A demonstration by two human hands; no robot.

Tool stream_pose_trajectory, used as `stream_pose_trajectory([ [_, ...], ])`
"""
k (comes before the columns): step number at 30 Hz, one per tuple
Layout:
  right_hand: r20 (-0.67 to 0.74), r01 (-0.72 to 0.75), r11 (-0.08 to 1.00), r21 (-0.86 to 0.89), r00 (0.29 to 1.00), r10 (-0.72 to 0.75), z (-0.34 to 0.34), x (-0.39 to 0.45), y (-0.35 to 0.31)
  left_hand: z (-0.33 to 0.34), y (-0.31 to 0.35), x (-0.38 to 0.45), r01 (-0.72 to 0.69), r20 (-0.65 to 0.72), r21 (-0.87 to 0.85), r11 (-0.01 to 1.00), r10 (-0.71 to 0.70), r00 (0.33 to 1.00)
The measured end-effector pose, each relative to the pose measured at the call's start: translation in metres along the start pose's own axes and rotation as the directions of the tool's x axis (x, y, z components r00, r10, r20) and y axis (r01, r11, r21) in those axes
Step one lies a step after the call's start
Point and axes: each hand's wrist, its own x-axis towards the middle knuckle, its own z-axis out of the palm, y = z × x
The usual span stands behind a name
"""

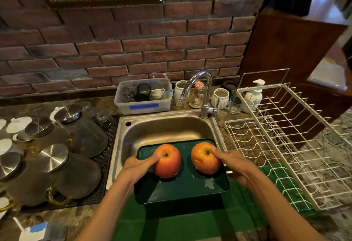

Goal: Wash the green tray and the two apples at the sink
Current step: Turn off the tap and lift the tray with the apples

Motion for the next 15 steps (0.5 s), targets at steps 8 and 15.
stream_pose_trajectory([
  [8, -0.023, 0.072, 0.996, 0.047, 0.997, -0.071, -0.015, -0.012, -0.064, -0.015, 0.073, -0.010, -0.067, 0.003, 0.002, 0.998, 0.067, 0.998],
  [15, -0.084, 0.135, 0.990, 0.040, 0.988, -0.132, -0.042, -0.026, -0.103, -0.008, 0.125, -0.029, -0.094, 0.004, -0.043, 0.995, 0.094, 0.996],
])
